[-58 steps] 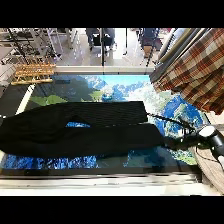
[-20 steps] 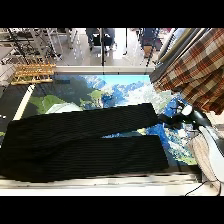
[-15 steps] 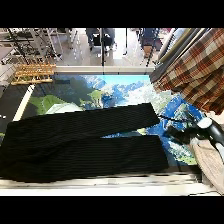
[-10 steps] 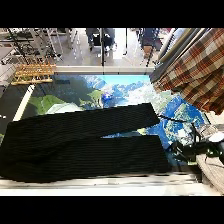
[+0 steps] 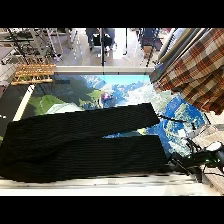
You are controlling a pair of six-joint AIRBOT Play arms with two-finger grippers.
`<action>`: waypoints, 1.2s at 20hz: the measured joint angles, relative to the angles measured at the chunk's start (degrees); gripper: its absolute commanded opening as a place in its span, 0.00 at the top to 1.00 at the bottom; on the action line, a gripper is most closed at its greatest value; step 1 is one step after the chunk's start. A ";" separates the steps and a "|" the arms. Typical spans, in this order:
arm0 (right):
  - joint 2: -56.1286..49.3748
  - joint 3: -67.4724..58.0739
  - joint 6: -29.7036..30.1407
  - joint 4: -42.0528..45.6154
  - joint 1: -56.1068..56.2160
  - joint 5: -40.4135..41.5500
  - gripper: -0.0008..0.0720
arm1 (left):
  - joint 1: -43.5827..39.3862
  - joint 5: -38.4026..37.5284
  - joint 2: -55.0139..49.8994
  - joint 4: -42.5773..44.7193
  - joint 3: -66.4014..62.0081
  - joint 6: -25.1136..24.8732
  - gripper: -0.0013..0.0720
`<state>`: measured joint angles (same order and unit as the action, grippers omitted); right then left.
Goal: Fold the clothes and pants, and hang the long-sleeved shirts on hangers.
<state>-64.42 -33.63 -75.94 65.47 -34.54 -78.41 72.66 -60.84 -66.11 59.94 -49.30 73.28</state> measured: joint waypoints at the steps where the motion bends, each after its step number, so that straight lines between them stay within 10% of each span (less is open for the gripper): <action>1: -1.05 0.17 0.02 -0.55 0.70 1.81 0.31 | 0.00 0.04 0.09 0.94 0.02 -0.09 0.22; 3: -3.54 0.37 0.22 -1.84 2.51 4.76 0.49 | 0.00 0.07 0.07 3.37 0.02 -0.24 0.22; 5: -5.70 0.44 1.22 -3.80 4.48 6.60 0.92 | 0.00 -0.24 -0.46 6.91 0.07 -0.39 0.22; 15: 1.75 -4.35 3.67 -6.84 6.99 9.07 0.92 | 0.00 0.63 -2.54 12.57 5.05 -0.04 0.11; 21: 4.00 -5.77 4.07 -6.80 7.04 6.80 0.92 | -0.04 8.00 -3.74 -1.60 11.30 -0.68 0.12; 24: 4.24 -5.90 4.28 -6.64 7.04 5.95 0.92 | -0.02 11.32 -3.87 -7.21 13.84 -2.36 0.56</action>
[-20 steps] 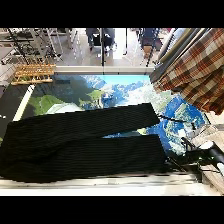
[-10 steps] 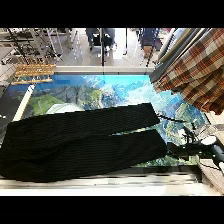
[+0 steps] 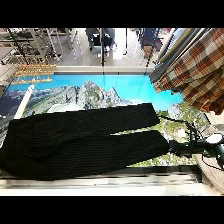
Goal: Fold the clothes and pants, and hang the long-sleeved shirts on hangers.
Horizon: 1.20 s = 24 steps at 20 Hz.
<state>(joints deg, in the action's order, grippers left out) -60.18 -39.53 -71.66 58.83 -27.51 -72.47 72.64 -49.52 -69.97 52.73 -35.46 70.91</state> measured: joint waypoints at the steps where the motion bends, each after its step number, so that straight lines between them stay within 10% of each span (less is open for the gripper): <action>1: 0.02 -0.02 0.02 0.04 0.00 -0.22 0.92 | -0.02 1.03 -0.11 -0.85 0.63 -0.20 0.69; 3: 0.09 -0.04 0.22 0.04 0.00 -0.42 0.92 | -0.02 3.30 -0.11 -2.19 1.33 -0.50 0.95; 16: 4.87 -10.16 -1.57 5.20 0.28 -8.81 0.93 | -0.09 -7.04 3.50 -12.70 -14.29 -9.97 0.96; 24: -19.67 -33.88 -7.41 6.10 11.17 8.61 0.93 | -17.84 -1.27 -6.14 -16.37 -32.63 -1.49 0.96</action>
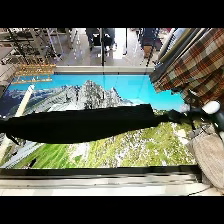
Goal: Fold the clothes and pants, and hang the long-sleeved shirts on hangers.
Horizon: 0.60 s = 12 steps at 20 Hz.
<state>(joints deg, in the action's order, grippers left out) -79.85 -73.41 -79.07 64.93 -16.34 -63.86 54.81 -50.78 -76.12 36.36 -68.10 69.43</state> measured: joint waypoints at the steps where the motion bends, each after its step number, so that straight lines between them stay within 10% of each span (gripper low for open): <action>1: -5.70 -5.14 -0.94 0.04 1.20 1.27 0.92 | -2.86 3.39 -2.91 -0.61 -1.27 1.49 0.96; 3: -16.79 -15.85 -2.93 0.07 3.17 2.80 0.88 | -7.76 9.42 -8.98 -2.27 -3.61 3.65 0.90; 5: -26.36 -25.75 -4.11 -0.02 4.79 3.54 0.21 | -11.72 14.36 -14.88 -4.85 -5.60 4.90 0.30; 6: -30.53 -30.36 -4.57 -0.79 5.42 4.11 0.10 | -13.33 16.85 -17.42 -6.86 -6.36 5.38 0.11; 10: -37.38 -39.56 -5.42 -2.67 5.40 1.90 0.12 | -15.43 20.81 -21.62 -14.40 -8.00 3.50 0.12; 12: -37.79 -40.33 -5.44 -3.52 3.58 -3.76 0.12 | -13.97 17.73 -20.76 -14.45 -8.37 -1.16 0.34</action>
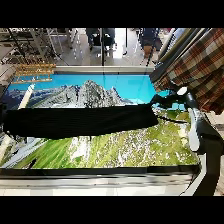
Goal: Fold the clothes and pants, and hang the long-sleeved shirts on hangers.
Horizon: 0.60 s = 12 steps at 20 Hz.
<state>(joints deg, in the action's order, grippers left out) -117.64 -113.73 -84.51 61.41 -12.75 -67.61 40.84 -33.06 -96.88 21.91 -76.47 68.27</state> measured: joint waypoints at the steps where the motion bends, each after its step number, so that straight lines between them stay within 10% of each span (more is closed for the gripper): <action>1: 0.28 0.59 0.48 -1.05 -0.98 -3.30 0.12 | 1.09 -3.19 1.03 2.49 -0.13 -1.25 0.37; 5: 5.68 10.69 3.15 -7.10 -3.98 -12.76 0.12 | 4.42 -17.20 4.50 26.53 -0.17 8.81 0.09; 12: 12.92 30.38 3.96 -14.47 -2.60 -7.91 0.11 | 2.67 -23.39 3.78 39.74 3.02 17.75 0.09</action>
<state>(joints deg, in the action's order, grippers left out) -104.73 -83.35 -80.55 46.94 -15.35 -75.53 43.51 -56.45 -93.10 61.65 -73.45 86.02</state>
